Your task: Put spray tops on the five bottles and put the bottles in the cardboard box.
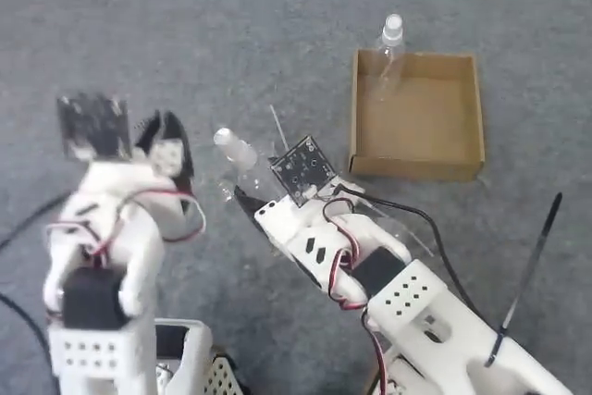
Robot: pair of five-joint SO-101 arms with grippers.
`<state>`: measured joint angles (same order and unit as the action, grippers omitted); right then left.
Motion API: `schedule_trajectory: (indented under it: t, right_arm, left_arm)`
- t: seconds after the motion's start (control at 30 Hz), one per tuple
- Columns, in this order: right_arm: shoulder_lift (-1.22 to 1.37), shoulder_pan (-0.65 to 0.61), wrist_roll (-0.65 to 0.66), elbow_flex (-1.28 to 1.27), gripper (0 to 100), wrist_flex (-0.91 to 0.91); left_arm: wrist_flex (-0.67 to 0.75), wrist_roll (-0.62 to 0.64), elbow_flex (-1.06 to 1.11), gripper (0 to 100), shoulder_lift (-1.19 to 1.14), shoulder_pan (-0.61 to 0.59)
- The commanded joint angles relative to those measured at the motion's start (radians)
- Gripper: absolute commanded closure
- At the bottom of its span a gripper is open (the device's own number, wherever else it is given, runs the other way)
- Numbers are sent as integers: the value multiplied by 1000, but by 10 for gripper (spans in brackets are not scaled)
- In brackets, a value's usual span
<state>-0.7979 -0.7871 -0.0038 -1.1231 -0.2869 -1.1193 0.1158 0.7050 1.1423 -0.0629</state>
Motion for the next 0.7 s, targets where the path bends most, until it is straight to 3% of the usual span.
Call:
schedule_trajectory:
  t: [0.0,0.17,0.3,0.53,0.67]
  right_arm:
    - [-38,77,-9,126,993,-74]
    - [-36,183,-9,290,993,-134]
    - [-4,199,-9,434,993,-211]
    - [217,191,-14,689,993,-328]
    - [286,116,-12,798,993,-441]
  left_arm:
    - [55,-3,176,959,147,51]
    - [132,-3,332,959,221,101]
    - [235,-3,423,954,229,158]
    - [269,-3,484,761,235,249]
    - [269,-3,486,748,235,250]
